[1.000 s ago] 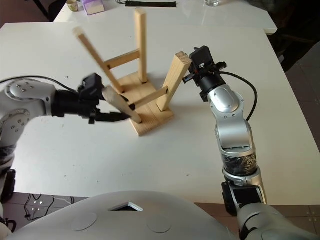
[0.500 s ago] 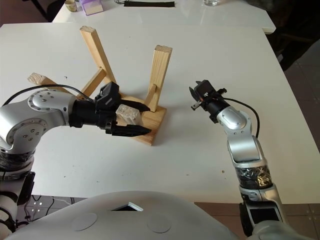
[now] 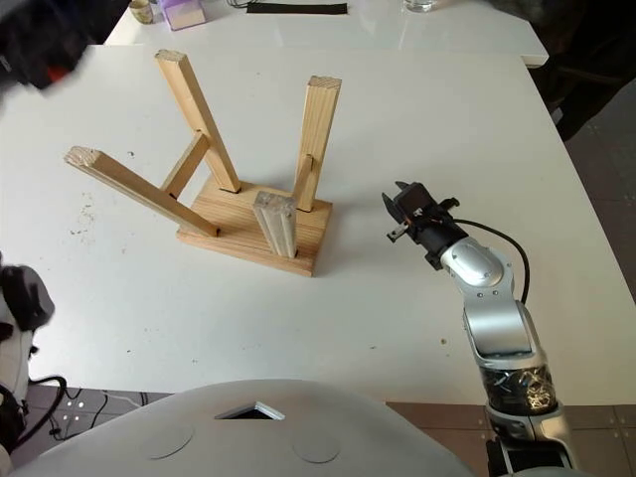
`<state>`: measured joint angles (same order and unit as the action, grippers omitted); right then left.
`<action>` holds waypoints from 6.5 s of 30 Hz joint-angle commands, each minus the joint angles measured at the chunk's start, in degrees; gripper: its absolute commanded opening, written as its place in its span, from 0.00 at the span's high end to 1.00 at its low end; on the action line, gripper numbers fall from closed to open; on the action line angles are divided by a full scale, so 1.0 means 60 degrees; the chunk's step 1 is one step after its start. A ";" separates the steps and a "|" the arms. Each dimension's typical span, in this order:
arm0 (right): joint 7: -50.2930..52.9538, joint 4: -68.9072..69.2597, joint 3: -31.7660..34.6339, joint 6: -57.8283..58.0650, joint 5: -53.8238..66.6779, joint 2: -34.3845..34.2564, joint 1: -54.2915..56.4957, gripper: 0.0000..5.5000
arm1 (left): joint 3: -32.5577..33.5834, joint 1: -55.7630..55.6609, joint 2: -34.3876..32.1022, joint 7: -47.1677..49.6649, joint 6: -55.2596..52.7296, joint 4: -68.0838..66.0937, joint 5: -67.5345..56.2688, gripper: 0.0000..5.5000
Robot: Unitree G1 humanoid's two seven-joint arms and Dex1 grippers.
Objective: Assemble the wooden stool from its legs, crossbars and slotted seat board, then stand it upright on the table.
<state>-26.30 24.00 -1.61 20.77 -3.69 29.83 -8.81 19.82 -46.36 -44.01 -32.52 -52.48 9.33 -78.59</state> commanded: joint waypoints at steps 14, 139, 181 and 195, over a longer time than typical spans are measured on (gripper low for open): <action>-0.1220 0.1234 0.0091 -0.0832 -0.0097 0.1192 -0.1880 0.83 | -0.5125 0.5782 -0.1621 -0.1019 1.0860 -0.5856 1.2307 0.48; -0.5426 -0.0452 -0.1449 -0.1632 0.3179 0.2852 -0.1668 0.55 | -0.5449 0.8591 -0.0227 -0.6499 1.0504 -0.2375 1.1642 0.32; -0.5133 0.1359 -0.0160 -0.0179 0.4836 0.2901 -0.2896 0.75 | -0.4696 0.8812 -0.1309 -0.7531 0.8955 -0.0405 0.9842 0.76; -0.2534 0.3285 0.4401 0.3571 1.7663 0.5615 -0.3081 0.75 | -0.1992 0.6377 -0.3564 -0.6325 0.0259 0.3171 0.2811 0.76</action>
<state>-50.58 40.39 15.74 37.44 56.14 54.97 -28.14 -0.10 5.77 -61.31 -78.40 -32.82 19.98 -38.12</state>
